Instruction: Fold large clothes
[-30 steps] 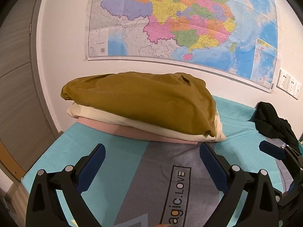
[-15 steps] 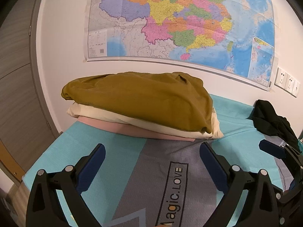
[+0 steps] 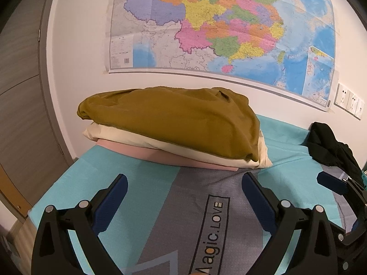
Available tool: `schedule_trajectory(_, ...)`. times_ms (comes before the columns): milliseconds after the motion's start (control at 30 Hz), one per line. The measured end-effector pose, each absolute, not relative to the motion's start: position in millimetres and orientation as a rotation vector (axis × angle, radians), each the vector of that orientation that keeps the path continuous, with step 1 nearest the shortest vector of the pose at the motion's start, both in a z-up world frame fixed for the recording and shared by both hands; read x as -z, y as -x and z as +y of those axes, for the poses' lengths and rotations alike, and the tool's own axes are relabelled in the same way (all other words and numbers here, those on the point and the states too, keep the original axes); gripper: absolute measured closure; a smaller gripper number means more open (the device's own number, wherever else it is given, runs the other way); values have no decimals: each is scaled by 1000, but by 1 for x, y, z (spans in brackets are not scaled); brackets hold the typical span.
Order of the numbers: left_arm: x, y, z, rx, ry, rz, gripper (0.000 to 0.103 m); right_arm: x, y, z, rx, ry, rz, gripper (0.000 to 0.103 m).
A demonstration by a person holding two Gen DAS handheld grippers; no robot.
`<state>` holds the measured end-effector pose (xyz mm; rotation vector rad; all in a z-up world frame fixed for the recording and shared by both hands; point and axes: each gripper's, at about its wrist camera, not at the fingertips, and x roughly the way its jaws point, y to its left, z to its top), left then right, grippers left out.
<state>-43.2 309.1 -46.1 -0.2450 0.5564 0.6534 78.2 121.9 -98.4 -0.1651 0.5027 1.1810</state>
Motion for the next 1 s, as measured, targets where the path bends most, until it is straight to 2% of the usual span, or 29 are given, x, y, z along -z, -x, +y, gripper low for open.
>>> schedule_trajectory(1000, 48, 41, 307, -647, 244, 567, 7, 100, -77, 121, -1177, 161, 513, 6)
